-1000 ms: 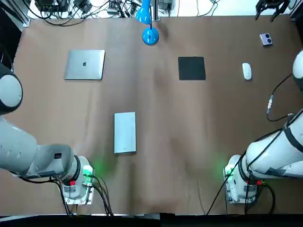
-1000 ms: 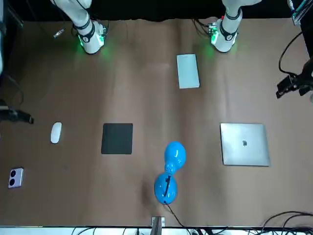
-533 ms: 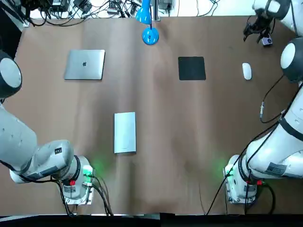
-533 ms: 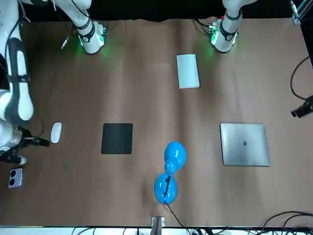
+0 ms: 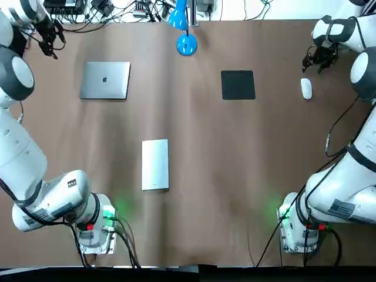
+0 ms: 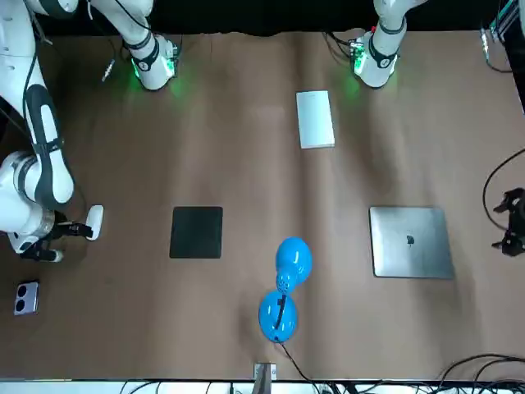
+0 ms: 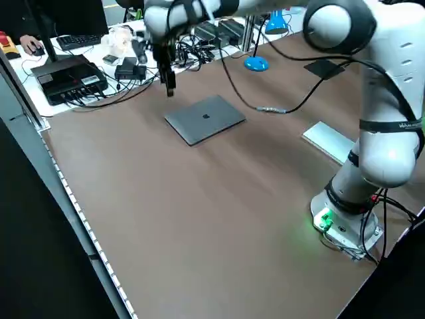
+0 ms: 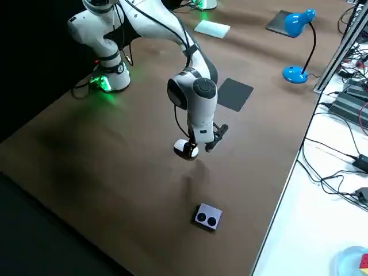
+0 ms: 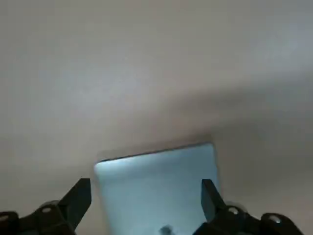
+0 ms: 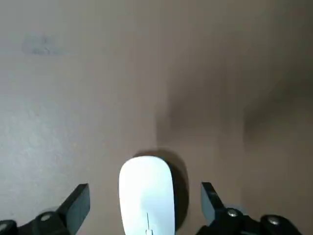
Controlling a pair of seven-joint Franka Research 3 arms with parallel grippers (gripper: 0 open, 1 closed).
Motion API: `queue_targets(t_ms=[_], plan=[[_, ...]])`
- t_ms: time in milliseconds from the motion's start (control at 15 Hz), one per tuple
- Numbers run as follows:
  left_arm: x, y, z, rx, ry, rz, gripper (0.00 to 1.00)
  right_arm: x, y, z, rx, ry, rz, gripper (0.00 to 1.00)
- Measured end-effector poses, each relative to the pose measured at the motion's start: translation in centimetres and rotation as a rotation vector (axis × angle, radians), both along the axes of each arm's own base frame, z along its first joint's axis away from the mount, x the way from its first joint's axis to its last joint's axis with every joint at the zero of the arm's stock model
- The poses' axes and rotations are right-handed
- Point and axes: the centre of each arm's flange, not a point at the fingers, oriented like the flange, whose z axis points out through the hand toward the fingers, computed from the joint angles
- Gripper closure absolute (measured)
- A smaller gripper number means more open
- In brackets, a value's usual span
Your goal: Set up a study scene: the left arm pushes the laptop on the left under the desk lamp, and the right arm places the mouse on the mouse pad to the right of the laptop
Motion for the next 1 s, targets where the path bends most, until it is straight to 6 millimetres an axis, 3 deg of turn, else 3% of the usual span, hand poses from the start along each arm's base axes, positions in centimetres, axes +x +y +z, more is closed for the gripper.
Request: queue_targets(t_ms=[133,467,667,733,1000], plan=[[0.6,0.6,-3.1,0.0,-0.019,0.111,0.0,-0.6,0.1,-0.9,0.006,0.019,-0.001,0.0],[0.8,2.3,-8.3,-0.006,-0.035,0.286,0.0,-1.9,0.3,-2.7,0.006,0.027,-0.004,0.0],[0.8,2.1,-11.4,-0.014,-0.021,0.29,0.0,-2.6,0.2,-3.7,-0.004,0.005,-0.009,0.0],[0.4,1.8,-13.3,-0.017,-0.02,0.273,0.0,-3.4,0.3,-4.8,-0.017,-0.028,-0.01,0.0],[-1.1,0.9,-16.5,-0.019,-0.042,0.215,0.0,-4.8,0.5,-6.4,-0.022,-0.033,-0.012,0.0]])
